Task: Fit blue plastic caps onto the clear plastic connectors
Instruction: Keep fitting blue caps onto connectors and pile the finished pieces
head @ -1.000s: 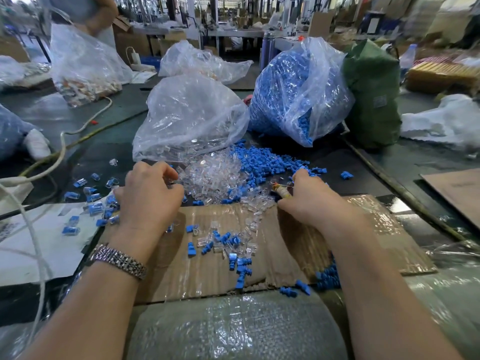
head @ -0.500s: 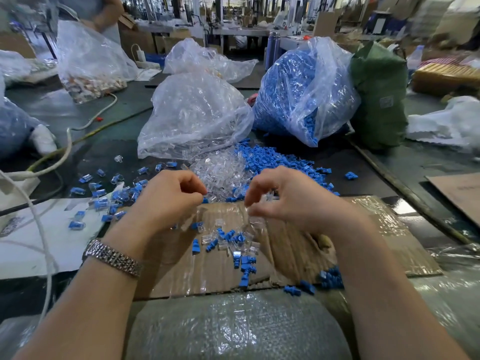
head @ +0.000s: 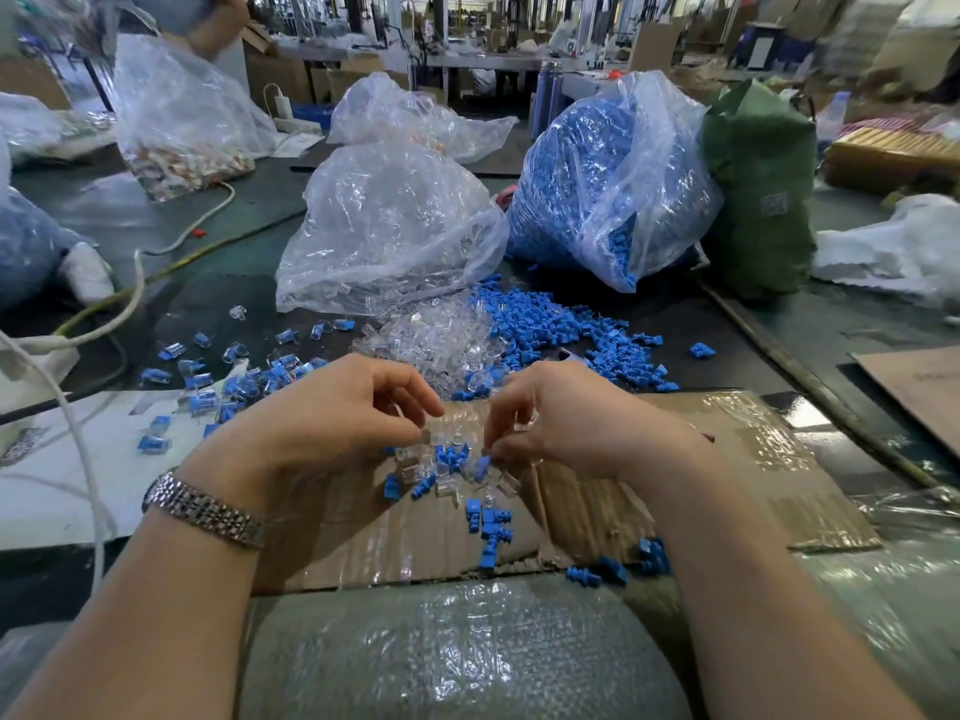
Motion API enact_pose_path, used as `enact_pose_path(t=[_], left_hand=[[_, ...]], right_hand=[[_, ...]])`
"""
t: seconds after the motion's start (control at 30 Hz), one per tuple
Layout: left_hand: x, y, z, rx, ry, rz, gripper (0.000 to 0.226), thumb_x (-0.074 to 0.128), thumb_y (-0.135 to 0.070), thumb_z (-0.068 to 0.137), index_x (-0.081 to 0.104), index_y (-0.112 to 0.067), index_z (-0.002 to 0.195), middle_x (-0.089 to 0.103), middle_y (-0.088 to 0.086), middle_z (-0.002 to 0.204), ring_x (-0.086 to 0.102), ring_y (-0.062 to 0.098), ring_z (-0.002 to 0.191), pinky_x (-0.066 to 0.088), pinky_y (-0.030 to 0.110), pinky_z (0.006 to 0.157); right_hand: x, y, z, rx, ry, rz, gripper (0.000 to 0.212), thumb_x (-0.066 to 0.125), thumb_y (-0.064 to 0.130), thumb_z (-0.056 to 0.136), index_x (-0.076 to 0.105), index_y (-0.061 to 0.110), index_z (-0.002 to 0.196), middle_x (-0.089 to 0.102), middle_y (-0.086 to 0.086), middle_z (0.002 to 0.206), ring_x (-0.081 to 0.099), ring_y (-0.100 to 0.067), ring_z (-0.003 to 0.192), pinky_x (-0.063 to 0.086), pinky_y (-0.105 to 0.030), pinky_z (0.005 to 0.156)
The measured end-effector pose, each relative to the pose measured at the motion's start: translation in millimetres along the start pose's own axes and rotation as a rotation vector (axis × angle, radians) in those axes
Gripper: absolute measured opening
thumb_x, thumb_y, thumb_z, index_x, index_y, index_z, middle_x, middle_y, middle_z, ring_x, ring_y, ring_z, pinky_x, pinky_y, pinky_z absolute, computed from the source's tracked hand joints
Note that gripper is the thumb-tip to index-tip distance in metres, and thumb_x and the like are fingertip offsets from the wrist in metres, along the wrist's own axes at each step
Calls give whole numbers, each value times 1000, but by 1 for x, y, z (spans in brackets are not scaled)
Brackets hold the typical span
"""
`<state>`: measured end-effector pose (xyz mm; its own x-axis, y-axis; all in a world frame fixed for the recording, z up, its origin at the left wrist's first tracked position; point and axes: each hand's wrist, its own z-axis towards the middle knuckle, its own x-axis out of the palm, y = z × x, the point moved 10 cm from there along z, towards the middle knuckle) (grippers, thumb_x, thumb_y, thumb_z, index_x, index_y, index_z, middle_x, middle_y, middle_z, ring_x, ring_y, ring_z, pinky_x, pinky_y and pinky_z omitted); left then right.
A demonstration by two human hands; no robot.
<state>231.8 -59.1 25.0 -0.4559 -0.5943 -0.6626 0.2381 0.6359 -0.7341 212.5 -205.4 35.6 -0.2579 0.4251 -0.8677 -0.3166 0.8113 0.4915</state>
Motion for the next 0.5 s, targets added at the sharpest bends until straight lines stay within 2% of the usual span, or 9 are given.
enact_pose_path(t=[0.13,0.2,0.27,0.37,0.5], left_hand=[[10,-1,1,1,44,31,21,76,-22,87,73,-35,104,72,-17,93,67,-2,81,50,11,71],[12,-3,3,6,29,36,18,78,-26,87,73,-33,103,72,-20,89,67,-4,77,48,8,68],[13,-6,5,12,-17,59,13,78,-25,88,75,-31,99,72,-23,82,66,-7,72,46,6,65],[11,-8,6,5,-79,108,13,75,-19,91,76,-30,96,73,-22,77,66,-9,71,46,4,64],[13,-12,7,7,-124,122,12,74,-16,91,76,-26,97,74,-11,78,67,-4,68,49,8,65]], right_hand=[[-7,-10,1,29,-45,-68,10,76,22,90,77,32,93,65,21,85,55,9,79,34,-6,65],[-8,-12,1,44,-68,-86,11,71,22,94,77,30,99,66,20,89,57,6,81,40,-12,70],[-13,-16,1,85,-102,-83,19,59,18,101,75,28,106,71,13,97,64,-5,86,49,-23,78],[-26,-25,-3,146,-178,-40,28,48,13,104,73,26,109,72,8,99,65,-9,86,51,-27,78],[-36,-31,-11,143,-204,-45,14,63,18,98,74,27,101,72,12,95,64,-6,87,50,-28,83]])
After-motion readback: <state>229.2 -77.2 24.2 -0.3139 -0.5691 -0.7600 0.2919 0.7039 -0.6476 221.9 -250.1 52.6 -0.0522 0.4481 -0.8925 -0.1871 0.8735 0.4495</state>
